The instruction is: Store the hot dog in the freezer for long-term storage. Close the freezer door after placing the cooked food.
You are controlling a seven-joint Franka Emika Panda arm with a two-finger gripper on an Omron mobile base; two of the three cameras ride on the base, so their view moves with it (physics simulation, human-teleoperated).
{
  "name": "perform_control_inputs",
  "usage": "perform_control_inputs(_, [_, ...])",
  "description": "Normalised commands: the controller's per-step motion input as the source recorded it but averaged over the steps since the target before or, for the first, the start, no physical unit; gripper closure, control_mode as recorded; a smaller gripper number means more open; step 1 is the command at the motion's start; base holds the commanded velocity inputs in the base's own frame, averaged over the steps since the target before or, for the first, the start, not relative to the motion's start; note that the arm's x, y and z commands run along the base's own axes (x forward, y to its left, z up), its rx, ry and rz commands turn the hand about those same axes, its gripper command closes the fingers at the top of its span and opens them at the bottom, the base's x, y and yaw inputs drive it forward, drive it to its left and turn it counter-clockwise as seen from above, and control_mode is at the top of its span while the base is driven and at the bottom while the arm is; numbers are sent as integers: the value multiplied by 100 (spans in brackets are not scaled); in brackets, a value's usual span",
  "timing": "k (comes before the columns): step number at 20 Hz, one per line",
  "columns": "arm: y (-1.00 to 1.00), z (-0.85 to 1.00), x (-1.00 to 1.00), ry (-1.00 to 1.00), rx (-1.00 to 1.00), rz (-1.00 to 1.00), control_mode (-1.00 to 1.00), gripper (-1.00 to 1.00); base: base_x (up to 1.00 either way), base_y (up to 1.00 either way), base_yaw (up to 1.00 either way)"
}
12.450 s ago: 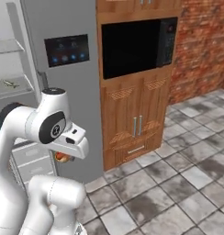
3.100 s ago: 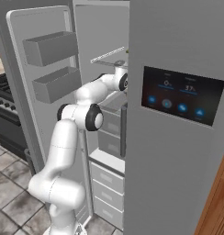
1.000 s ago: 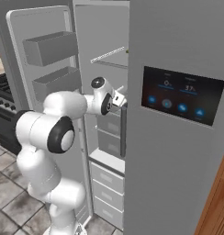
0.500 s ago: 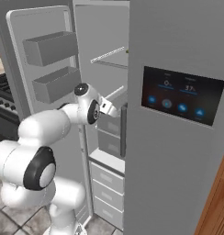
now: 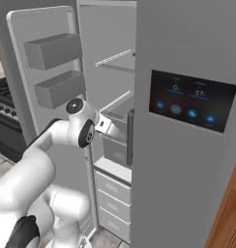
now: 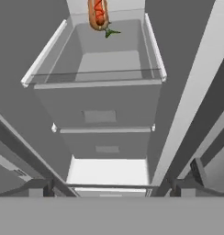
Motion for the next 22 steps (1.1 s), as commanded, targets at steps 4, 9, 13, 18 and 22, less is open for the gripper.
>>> perform_control_inputs(4, [0, 25, -52, 25, 0, 7, -100, -100, 0, 0, 0])
perform_control_inputs(9, [0, 34, -58, 29, 1, 2, -100, -100, 0, 0, 0])
perform_control_inputs(13, [8, 5, -40, 32, 2, 0, -100, -100, 0, 0, 0])
perform_control_inputs(18, [12, -1, -53, 15, 8, 3, -100, -100, 0, 0, 0])
perform_control_inputs(22, [3, -5, -67, 7, 5, 13, -100, -100, 0, 0, 0])
